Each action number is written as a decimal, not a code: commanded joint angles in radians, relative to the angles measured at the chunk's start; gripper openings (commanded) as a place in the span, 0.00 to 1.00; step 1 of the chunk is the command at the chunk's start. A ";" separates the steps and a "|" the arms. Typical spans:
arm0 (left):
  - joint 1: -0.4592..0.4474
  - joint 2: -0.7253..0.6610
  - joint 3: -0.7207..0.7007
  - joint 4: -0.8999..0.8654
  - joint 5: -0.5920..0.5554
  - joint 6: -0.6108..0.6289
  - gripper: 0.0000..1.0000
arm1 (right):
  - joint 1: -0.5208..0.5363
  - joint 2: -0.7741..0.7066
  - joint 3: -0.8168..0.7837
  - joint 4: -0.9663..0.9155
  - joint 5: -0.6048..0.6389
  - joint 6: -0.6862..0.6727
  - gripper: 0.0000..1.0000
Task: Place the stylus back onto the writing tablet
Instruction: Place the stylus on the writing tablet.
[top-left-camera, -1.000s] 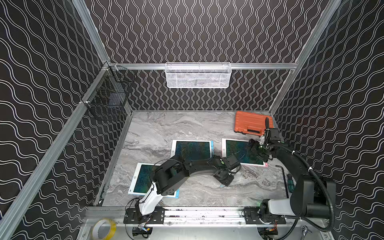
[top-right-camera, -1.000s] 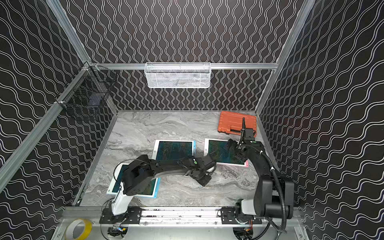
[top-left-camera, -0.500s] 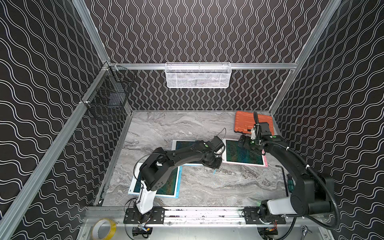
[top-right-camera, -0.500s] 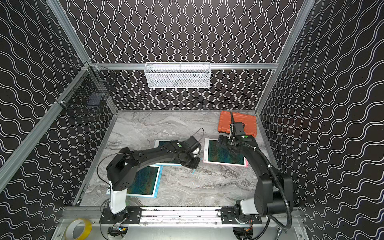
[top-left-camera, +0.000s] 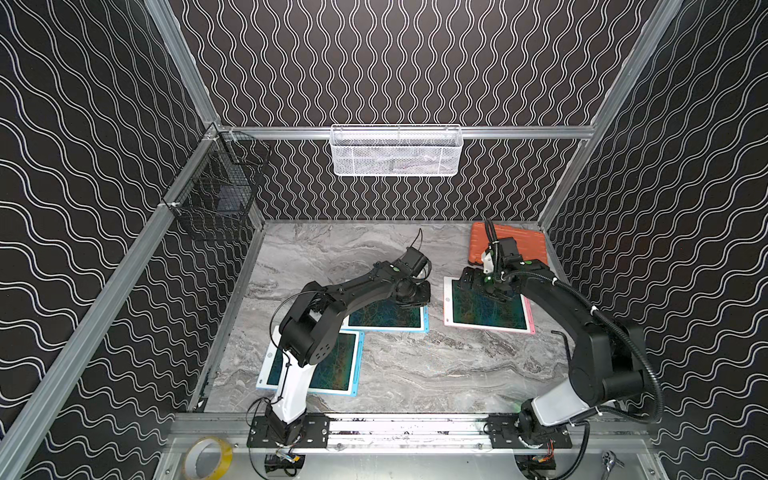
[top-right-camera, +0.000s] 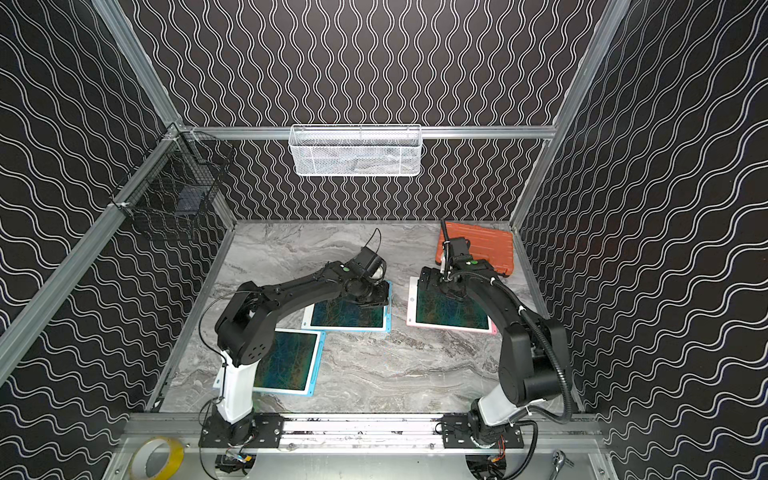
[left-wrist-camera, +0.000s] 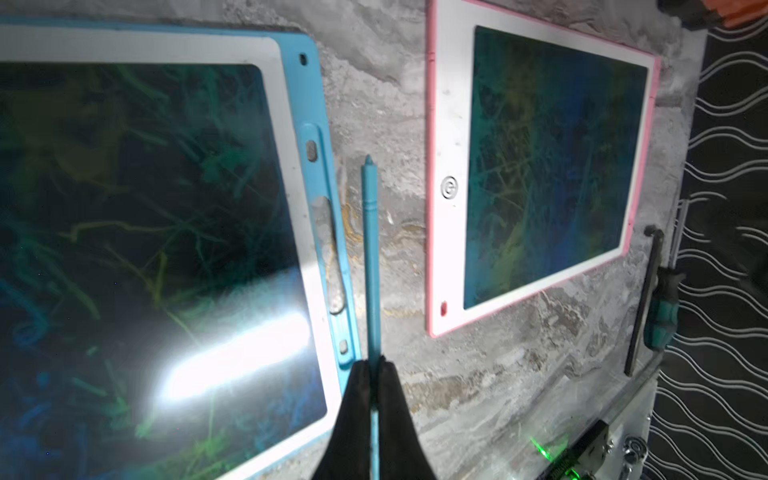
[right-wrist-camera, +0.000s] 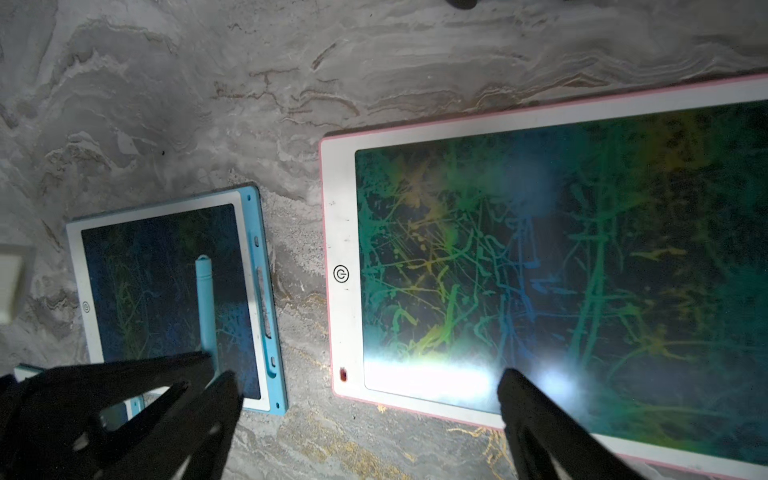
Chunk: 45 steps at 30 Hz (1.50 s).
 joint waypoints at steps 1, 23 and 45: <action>0.016 0.018 0.007 0.053 -0.011 -0.069 0.00 | 0.012 0.016 0.008 0.012 -0.038 -0.019 0.98; 0.015 0.143 0.052 0.063 0.019 -0.060 0.00 | 0.070 0.034 0.019 0.021 -0.010 -0.043 0.98; 0.004 0.125 0.040 0.026 -0.029 -0.054 0.07 | 0.070 0.006 0.015 0.023 0.012 -0.049 0.97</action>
